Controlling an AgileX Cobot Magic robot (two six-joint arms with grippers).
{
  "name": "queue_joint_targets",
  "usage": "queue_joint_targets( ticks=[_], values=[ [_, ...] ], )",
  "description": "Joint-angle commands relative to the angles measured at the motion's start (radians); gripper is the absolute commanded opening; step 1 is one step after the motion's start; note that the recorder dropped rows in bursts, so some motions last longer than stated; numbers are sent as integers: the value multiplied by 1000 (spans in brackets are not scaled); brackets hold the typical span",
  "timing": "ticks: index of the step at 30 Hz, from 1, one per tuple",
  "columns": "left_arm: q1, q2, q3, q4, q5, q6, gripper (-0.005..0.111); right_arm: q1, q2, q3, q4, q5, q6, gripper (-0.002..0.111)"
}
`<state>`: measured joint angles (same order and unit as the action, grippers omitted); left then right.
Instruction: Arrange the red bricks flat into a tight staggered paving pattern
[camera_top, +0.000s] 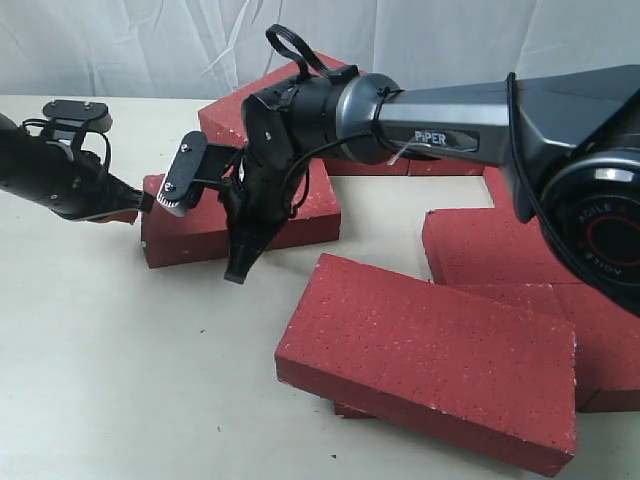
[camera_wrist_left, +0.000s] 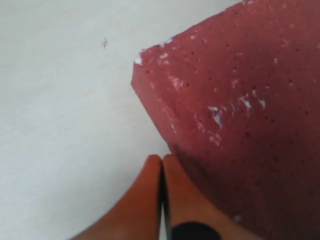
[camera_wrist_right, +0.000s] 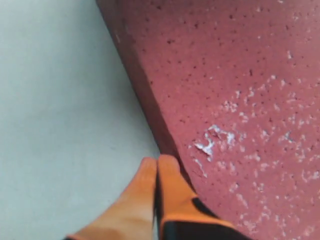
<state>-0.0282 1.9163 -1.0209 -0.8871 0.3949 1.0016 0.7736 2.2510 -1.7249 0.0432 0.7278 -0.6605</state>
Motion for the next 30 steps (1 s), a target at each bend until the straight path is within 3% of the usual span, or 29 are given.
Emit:
queue_joint_targets(
  ticks=[1,8,24,28,30],
  values=[
    [-5,-1,-5,-13,-37,4,0,-5,-2,-7,30,4,11,-1],
    [-5,25,-5,-63,-78,24,0,-5,0,-7,165,-89,11,-1],
    [-5,33,-5,-108,-111,54,0,-5,14,-7,175,-276,17,-1],
    [-3,33,-5,-99,-126,54,0,-5,-28,-7,179,-184,36,-1],
    [6,31,-5,-83,-113,54,0,-5,-90,-7,184,-24,32,-1]
  ],
)
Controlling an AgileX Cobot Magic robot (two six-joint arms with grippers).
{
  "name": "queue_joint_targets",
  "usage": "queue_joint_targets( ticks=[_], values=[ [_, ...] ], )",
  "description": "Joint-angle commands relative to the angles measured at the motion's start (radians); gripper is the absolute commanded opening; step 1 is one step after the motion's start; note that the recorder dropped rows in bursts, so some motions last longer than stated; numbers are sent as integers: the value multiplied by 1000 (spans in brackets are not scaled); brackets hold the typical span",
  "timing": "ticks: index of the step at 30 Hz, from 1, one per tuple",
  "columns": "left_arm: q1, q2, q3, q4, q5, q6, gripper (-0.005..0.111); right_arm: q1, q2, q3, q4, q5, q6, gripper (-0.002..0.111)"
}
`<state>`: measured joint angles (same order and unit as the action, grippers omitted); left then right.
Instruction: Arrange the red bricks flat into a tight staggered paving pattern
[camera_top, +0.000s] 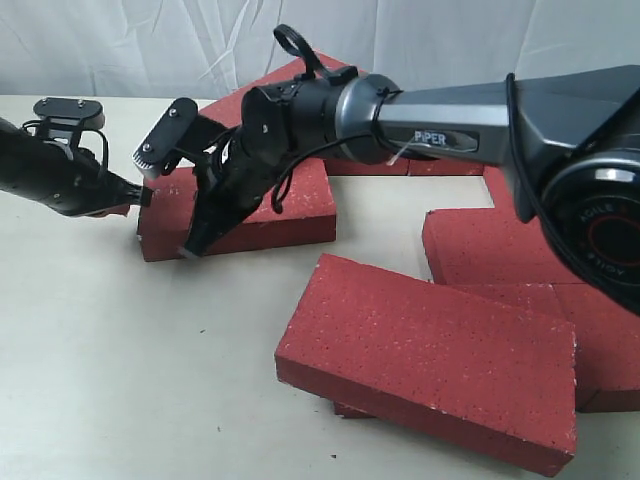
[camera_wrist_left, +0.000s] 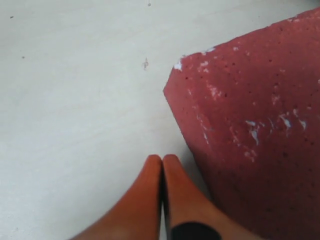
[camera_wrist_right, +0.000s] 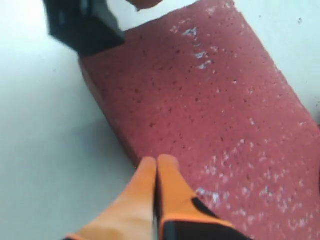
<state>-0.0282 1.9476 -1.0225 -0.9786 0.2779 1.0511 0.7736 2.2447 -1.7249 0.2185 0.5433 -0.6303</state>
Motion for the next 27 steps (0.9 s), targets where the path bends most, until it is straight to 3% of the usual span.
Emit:
queue_joint_targets(
  ticks=[1,4,7,13,27],
  values=[
    [6,-7,-3,6,25,5,0,-5,-117,-7,50,284,-57,-1],
    [6,-11,-3,13,51,5,0,-5,-117,-7,179,484,-312,-1],
    [27,-11,-3,19,51,-1,0,-5,-53,-17,190,403,-321,-1],
    [37,-1,-3,-20,35,-1,0,-5,93,-198,156,532,-280,-1],
    [-4,140,-130,-56,85,6,0,-5,173,-243,7,148,-112,-1]
  ],
)
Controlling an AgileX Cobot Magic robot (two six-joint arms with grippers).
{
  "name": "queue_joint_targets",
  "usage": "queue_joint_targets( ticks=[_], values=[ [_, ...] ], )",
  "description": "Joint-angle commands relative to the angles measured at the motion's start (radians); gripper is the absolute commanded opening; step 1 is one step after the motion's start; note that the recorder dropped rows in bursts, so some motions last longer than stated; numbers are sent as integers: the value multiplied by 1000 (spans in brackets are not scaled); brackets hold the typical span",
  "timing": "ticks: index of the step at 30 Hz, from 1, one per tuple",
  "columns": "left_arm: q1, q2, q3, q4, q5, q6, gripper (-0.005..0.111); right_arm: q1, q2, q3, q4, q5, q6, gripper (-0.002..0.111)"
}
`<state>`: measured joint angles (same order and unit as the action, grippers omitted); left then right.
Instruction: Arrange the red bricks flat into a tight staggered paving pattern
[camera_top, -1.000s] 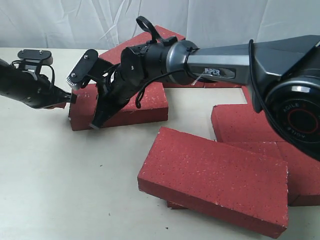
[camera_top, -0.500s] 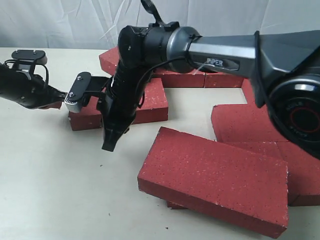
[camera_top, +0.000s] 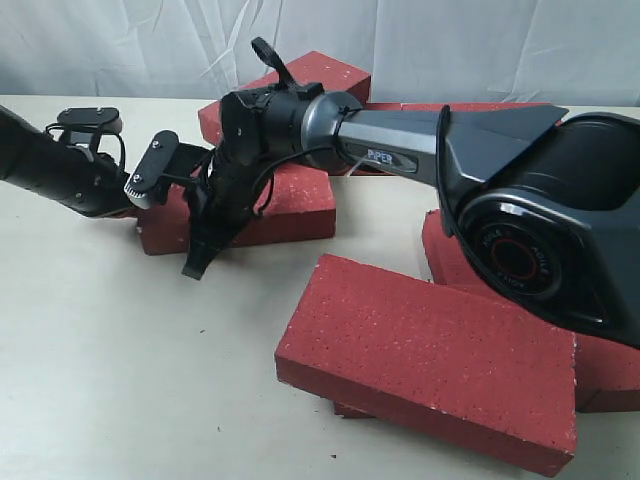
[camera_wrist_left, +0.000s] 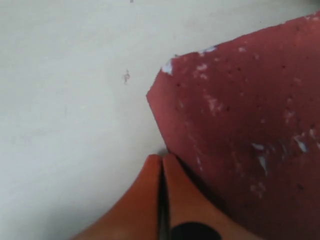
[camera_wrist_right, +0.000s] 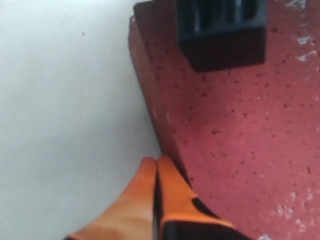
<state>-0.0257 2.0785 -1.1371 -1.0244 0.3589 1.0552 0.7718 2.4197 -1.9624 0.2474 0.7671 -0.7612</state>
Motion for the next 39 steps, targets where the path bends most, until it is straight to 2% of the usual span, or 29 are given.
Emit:
queue_joint_targets(
  ticks=[1,5,10,18,23,25,29,32,36,39],
  values=[
    [-6,10,-19,-12,4,2,0,-4,-2,-5,-33,-85,30,-1],
    [-6,10,-28,-8,4,2,0,-4,-2,-5,-83,-108,92,-1],
    [-6,10,-28,-6,-95,2,0,-4,-2,-5,-81,-87,113,-1],
    [0,10,-28,-10,-71,2,0,-4,-44,-5,-83,-58,166,-1],
    [23,-8,-28,-8,-60,0,0,-4,-131,-5,-109,173,184,-1],
    [23,-14,-28,-14,-47,0,0,-9,-162,-5,-177,257,184,-1],
    [13,-5,-30,-15,-42,2,0,-71,-199,-5,-227,304,219,-1],
    [-1,8,-42,-16,-34,2,0,-153,-204,-5,-209,300,269,-1],
    [-27,11,-55,-20,-20,2,0,-256,-200,4,-81,358,269,-1],
    [-40,11,-59,-18,-16,2,0,-294,-200,6,-36,416,267,-1]
  ],
)
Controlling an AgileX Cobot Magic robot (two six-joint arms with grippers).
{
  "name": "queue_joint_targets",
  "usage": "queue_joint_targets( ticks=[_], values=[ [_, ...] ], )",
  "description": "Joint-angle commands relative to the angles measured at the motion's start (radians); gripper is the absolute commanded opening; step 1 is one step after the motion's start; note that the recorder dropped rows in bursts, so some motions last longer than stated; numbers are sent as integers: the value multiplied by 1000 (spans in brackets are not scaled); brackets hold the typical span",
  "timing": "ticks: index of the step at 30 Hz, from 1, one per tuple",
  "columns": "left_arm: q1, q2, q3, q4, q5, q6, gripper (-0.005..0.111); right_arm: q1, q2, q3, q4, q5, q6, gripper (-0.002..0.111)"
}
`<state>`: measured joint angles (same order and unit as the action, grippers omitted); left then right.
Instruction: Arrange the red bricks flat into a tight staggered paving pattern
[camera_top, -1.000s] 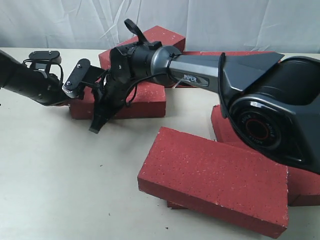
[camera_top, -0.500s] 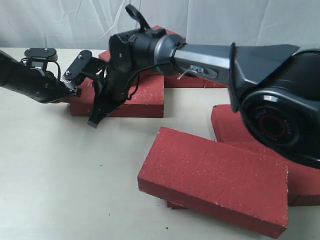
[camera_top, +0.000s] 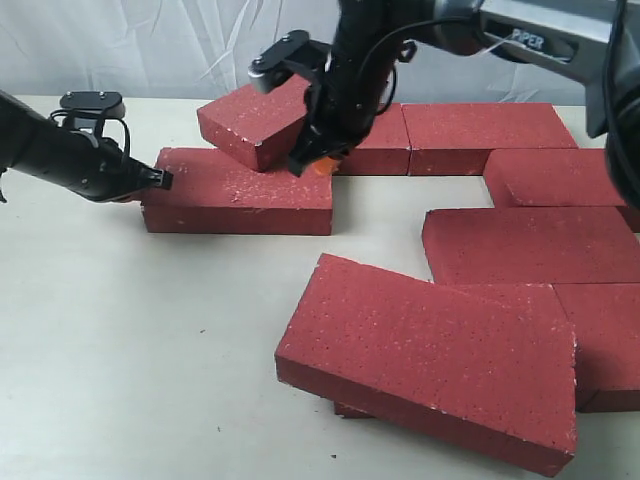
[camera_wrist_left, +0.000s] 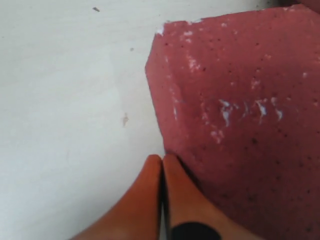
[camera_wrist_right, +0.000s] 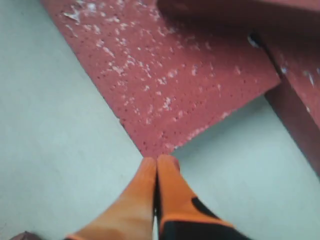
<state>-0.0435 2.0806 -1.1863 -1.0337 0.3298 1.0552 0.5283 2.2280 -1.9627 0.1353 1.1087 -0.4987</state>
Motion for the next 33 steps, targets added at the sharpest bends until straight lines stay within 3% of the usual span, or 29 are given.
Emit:
queue_joint_targets(
  ticks=[1,10,16,33],
  values=[
    [-24,8,-11,-9,16,2,0,-56,-9,6,85,90,3,-1],
    [-32,8,-11,-14,17,2,0,-8,1,47,324,112,-188,-1],
    [-57,8,-11,-14,14,2,0,44,37,93,259,107,-199,-1],
    [-132,25,-21,-29,-46,2,0,42,55,93,134,-6,-171,-1]
  ],
)
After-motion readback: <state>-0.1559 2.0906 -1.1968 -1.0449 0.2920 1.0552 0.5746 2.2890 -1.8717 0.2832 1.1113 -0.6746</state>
